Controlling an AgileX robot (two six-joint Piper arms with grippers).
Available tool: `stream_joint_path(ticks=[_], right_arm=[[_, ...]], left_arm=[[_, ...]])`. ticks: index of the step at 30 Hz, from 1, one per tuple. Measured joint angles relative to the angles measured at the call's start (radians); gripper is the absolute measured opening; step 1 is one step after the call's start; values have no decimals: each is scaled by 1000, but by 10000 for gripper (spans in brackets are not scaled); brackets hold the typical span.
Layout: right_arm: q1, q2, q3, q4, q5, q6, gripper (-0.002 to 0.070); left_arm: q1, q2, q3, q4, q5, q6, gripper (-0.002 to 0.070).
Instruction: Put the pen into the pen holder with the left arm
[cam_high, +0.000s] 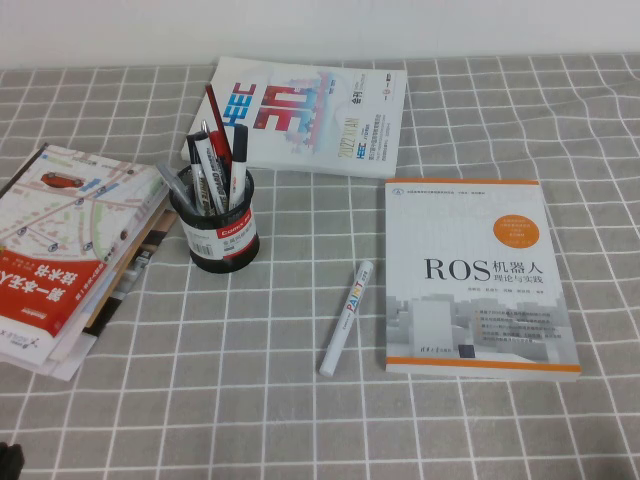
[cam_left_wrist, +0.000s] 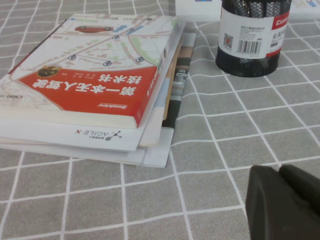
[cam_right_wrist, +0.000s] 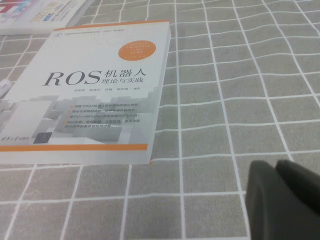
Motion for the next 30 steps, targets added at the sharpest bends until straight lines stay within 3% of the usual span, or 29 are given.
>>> stream_joint_path(ticks=[19,30], right_arm=[[0,0,0,0,0,0,-15],[0,0,0,0,0,0,-15]], left_arm=[[0,0,0,-11,-33,-74,-3],[0,0,0,-300,-158,-219,-3]])
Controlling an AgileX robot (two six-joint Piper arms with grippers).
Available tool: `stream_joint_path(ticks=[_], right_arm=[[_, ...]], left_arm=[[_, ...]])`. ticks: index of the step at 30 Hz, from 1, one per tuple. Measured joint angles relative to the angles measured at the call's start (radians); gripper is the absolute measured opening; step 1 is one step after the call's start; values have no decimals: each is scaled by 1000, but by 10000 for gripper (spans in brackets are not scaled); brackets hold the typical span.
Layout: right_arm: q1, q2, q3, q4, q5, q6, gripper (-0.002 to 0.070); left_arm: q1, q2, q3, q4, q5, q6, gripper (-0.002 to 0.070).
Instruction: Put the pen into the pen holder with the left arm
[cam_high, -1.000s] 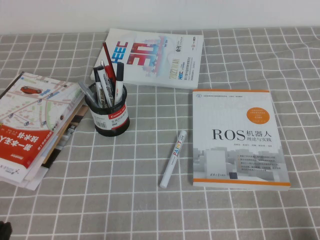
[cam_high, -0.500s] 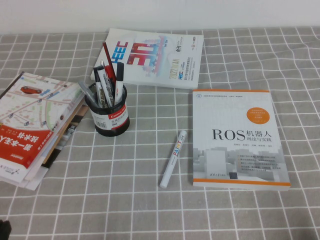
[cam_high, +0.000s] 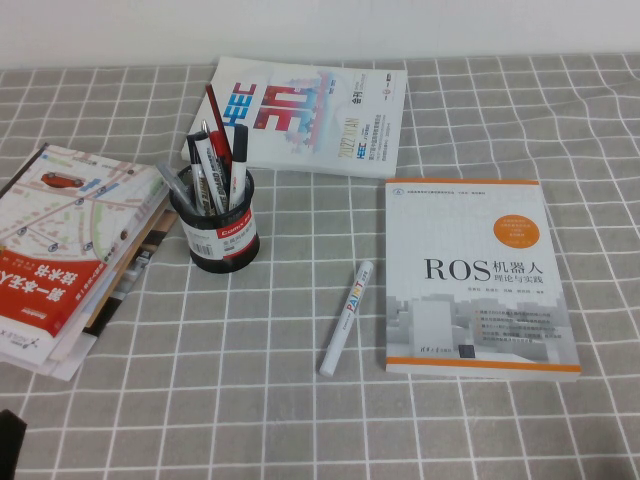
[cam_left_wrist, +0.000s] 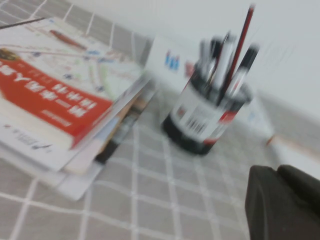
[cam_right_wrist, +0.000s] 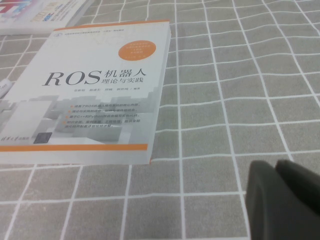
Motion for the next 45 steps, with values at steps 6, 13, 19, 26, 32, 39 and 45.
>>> stream_joint_path(ticks=[6,13,19,26,32,39,45], right_arm=[[0,0,0,0,0,0,-15],[0,0,0,0,0,0,-15],[0,0,0,0,0,0,-15],[0,0,0,0,0,0,-15],[0,0,0,0,0,0,-15],[0,0,0,0,0,0,-15],[0,0,0,0,0,0,-15]], left_arm=[[0,0,0,-68,-51,50,-3],[0,0,0,-74,-63,121,-3],[0,0,0,-93,-67,123,-3],[0,0,0,-101,-67,158,-3],[0,0,0,-107,-67,138,-3],[0,135,-158,-107,70,116,-3],[0,447,-424,-107,349,170,-3]])
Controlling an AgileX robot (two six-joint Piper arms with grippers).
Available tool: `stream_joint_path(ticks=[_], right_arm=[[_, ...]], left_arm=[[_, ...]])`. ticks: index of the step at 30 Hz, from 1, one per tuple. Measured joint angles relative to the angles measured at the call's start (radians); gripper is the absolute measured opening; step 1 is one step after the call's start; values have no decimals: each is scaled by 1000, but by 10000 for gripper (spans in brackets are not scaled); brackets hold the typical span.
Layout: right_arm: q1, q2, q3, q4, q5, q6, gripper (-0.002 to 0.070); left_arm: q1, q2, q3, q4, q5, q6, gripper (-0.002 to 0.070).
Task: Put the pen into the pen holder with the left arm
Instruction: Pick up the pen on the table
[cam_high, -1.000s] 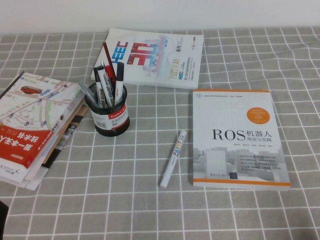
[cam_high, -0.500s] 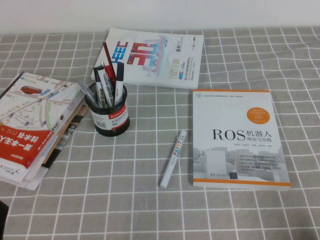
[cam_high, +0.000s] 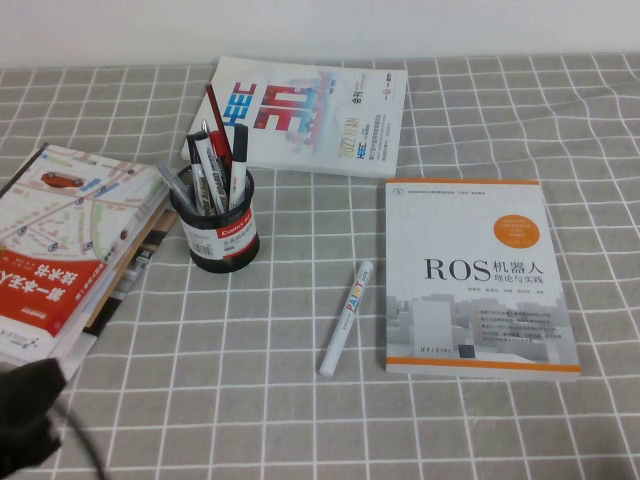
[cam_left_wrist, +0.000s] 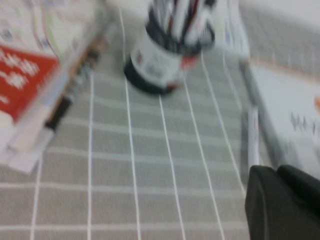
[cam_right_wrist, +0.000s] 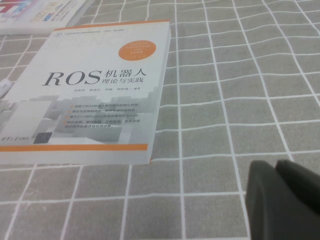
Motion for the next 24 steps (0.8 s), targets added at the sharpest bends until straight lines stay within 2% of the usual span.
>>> stream_joint_path(ticks=[6,11,16,19,24], right_arm=[[0,0,0,0,0,0,-15],[0,0,0,0,0,0,-15],[0,0,0,0,0,0,-15],[0,0,0,0,0,0,-15],[0,0,0,0,0,0,-15]], left_arm=[[0,333,-252,2,213,77,-3],[-29,572,-413,11,287,109,-3],[-173,781,-554,45,287,100,-3],[-291,932,-661,111,300,54,-3],[-434,1152,-844,198,353,1,-3]])
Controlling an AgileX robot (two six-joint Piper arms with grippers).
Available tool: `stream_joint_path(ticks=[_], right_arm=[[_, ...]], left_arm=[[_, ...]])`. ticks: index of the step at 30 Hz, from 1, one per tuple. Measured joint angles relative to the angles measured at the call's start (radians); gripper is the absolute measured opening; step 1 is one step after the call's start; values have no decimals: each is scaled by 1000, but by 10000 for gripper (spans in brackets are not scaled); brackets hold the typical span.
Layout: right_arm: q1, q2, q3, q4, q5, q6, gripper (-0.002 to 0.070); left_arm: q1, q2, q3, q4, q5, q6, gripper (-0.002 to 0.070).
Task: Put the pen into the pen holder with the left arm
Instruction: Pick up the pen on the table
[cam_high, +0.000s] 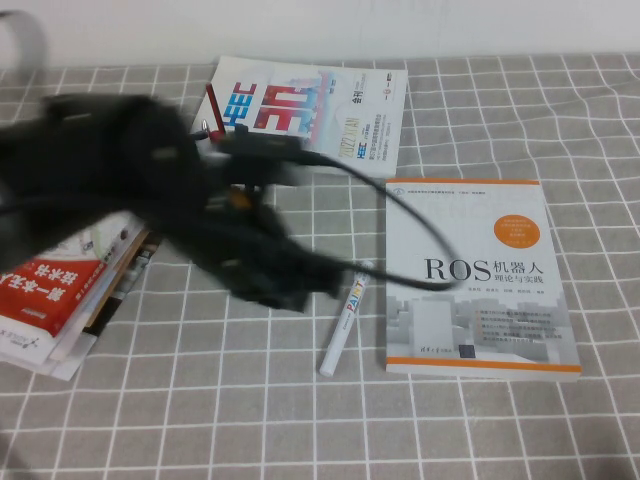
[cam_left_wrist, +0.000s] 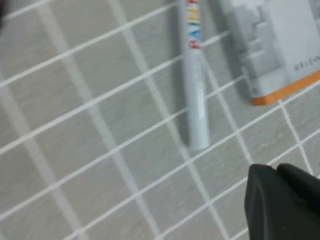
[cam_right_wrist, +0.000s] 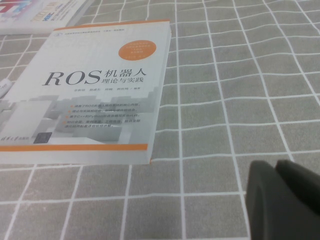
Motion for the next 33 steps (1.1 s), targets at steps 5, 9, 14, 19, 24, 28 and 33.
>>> stream_joint_path(ticks=[5,9,14,19,24,28,33], right_arm=[[0,0,0,0,0,0,-15],[0,0,0,0,0,0,-15],[0,0,0,0,0,0,-15],[0,0,0,0,0,0,-15],[0,0,0,0,0,0,-15],[0,0,0,0,0,0,-15],[0,0,0,0,0,0,-15]], left_arm=[[-74,183,-194,43,118,-39,-3],[-111,291,-305,91,160,-67,-3],[-138,358,-374,140,195,-93,-3],[-136,370,-384,163,191,-60,46],[-134,396,-384,167,163,-55,222],[-126,438,-384,189,155,-115,281],[-113,481,-384,206,137,-140,295]])
